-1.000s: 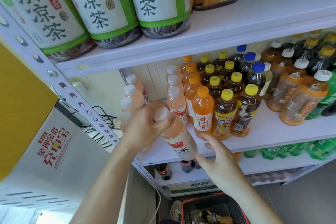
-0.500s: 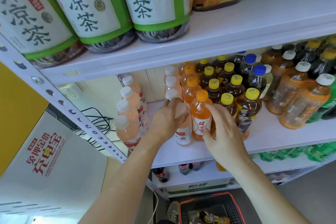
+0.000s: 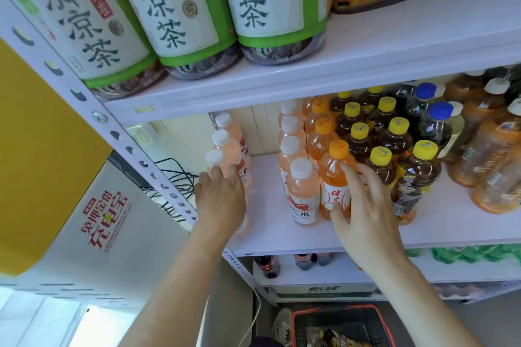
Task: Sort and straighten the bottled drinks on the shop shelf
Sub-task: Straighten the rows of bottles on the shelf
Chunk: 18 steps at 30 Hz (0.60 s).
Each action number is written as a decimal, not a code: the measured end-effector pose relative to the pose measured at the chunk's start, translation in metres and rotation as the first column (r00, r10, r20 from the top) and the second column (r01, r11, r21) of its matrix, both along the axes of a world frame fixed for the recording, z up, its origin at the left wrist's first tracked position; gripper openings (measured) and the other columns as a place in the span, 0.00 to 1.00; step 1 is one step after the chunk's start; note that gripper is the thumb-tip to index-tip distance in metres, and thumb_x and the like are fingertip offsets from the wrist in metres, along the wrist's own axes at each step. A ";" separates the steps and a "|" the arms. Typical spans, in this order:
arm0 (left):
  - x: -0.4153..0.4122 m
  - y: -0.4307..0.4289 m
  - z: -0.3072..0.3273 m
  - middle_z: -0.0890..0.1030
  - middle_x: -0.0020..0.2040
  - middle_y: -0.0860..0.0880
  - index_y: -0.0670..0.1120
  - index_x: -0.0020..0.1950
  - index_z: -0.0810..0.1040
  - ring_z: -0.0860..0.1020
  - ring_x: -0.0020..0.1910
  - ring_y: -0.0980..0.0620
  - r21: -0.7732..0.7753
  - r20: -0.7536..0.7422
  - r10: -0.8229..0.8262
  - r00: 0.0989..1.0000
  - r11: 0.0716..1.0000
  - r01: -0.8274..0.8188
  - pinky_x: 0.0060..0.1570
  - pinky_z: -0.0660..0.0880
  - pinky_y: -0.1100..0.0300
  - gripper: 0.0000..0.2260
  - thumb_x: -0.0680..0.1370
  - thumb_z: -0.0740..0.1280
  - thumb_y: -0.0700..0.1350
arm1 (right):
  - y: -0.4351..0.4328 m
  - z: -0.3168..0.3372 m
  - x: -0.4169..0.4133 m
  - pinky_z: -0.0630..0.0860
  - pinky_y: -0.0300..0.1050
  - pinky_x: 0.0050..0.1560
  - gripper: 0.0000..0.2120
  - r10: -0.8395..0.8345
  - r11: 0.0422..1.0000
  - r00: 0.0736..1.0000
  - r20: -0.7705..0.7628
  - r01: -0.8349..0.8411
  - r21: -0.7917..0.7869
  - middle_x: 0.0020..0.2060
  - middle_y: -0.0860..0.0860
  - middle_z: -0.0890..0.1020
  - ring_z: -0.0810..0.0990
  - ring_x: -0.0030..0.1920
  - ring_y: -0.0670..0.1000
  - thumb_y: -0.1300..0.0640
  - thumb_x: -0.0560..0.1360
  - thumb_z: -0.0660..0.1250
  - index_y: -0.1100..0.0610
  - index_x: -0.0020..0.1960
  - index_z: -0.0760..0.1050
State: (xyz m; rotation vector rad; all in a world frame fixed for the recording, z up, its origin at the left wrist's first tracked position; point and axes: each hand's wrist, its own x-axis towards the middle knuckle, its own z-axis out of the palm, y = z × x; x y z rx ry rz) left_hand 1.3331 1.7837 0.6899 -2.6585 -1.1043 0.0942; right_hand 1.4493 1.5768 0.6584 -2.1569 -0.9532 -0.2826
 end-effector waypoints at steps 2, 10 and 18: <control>-0.002 0.003 0.000 0.71 0.54 0.45 0.41 0.62 0.65 0.71 0.52 0.44 0.034 -0.030 -0.084 0.996 0.996 0.085 0.47 0.67 0.55 0.14 0.77 0.58 0.39 | -0.002 -0.001 -0.006 0.74 0.52 0.61 0.29 0.003 0.998 1.000 0.002 -0.003 0.063 0.65 0.60 0.71 0.72 0.64 0.59 0.64 0.70 0.72 0.62 0.70 0.69; -0.027 -0.025 0.021 0.74 0.47 0.43 0.45 0.60 0.74 0.74 0.44 0.42 -0.044 0.238 -0.222 0.946 0.970 0.239 0.46 0.73 0.50 0.12 0.83 0.58 0.51 | -0.011 -0.021 -0.036 0.75 0.44 0.60 0.21 0.255 0.956 0.855 -0.451 -0.154 0.249 0.60 0.40 0.75 0.72 0.60 0.37 0.62 0.74 0.70 0.49 0.64 0.72; -0.025 -0.035 0.076 0.74 0.30 0.53 0.49 0.38 0.74 0.72 0.34 0.46 -0.486 0.642 0.151 0.751 0.838 0.247 0.34 0.67 0.54 0.11 0.76 0.59 0.52 | -0.033 -0.020 -0.034 0.78 0.47 0.59 0.35 0.592 0.800 0.321 -0.739 -0.346 0.490 0.63 0.43 0.79 0.77 0.64 0.46 0.40 0.64 0.78 0.39 0.68 0.69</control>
